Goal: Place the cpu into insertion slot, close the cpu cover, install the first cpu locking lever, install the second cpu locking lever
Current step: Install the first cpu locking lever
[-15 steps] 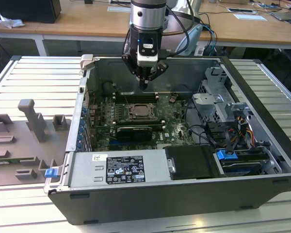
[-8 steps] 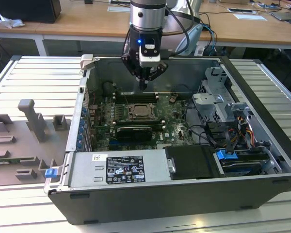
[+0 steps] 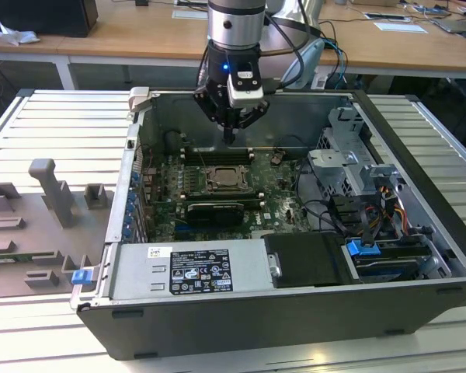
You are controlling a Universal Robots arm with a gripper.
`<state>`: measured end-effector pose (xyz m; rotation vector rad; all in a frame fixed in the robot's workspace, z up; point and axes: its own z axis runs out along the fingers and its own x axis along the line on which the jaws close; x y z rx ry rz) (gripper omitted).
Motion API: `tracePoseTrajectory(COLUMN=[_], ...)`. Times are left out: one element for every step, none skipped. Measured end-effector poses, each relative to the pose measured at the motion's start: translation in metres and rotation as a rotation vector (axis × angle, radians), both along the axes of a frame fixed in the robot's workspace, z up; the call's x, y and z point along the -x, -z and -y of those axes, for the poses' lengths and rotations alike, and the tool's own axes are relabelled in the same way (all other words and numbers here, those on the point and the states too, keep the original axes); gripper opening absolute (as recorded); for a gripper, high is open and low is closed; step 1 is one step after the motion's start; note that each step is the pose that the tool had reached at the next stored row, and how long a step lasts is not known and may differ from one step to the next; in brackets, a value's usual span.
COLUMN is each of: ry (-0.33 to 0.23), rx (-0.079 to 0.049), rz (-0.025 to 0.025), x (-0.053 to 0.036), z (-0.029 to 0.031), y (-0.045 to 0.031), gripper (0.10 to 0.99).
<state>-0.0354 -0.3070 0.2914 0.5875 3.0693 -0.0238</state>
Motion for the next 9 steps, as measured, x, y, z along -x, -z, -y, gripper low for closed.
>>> tracePoseTrajectory(ry=[-0.024,-0.033,-0.042,-0.055,-0.064,-0.08,-0.097,-0.106,-0.121], rx=[0.0,0.0,0.0,0.0,0.0,0.0,0.0,0.0,0.0], rz=[0.0,0.0,0.0,0.0,0.0,0.0,0.0,0.0,0.0], x=[0.0,0.0,0.0,0.0,0.0,0.0,0.0,0.0,0.0], z=[0.0,0.0,0.0,0.0,0.0,0.0,0.0,0.0,0.0], y=[0.0,0.0,0.0,0.0,0.0,0.0,0.0,0.0,0.0], gripper=[0.106,0.106,0.106,0.106,0.106,0.106,0.106,0.106,0.106])
